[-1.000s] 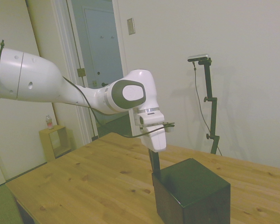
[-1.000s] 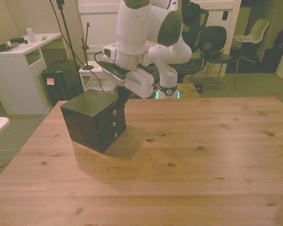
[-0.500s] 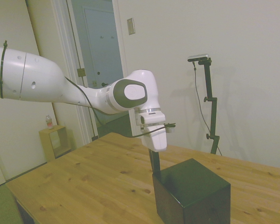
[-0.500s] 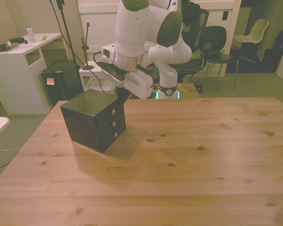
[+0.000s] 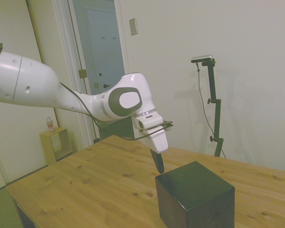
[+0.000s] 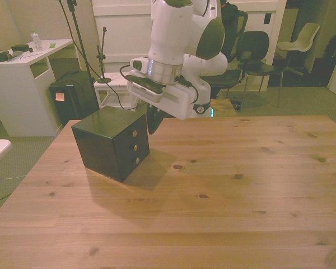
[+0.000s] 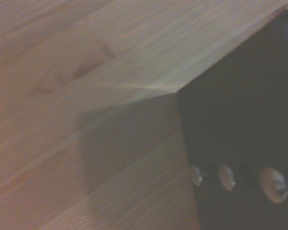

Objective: Close the top drawer

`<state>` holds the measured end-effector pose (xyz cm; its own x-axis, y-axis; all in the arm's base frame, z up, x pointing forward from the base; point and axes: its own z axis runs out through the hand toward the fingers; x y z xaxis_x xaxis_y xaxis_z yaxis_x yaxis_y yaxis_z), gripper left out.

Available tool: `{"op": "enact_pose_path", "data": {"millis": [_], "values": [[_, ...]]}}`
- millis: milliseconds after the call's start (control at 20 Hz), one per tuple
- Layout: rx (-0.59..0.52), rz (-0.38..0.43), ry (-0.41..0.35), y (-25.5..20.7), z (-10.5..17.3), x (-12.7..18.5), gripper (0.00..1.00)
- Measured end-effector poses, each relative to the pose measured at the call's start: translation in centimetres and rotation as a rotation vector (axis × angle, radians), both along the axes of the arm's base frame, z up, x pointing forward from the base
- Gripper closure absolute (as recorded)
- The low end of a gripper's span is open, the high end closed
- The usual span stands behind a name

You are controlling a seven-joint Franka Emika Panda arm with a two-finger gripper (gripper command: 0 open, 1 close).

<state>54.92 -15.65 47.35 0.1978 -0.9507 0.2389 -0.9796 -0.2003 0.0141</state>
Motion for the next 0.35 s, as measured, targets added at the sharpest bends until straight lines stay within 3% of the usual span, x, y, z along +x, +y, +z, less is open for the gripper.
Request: {"op": "enact_pose_path", "data": {"millis": [350], "values": [[0.054,0.138,-0.054,10.1,2.4,-2.7,1.0]]}}
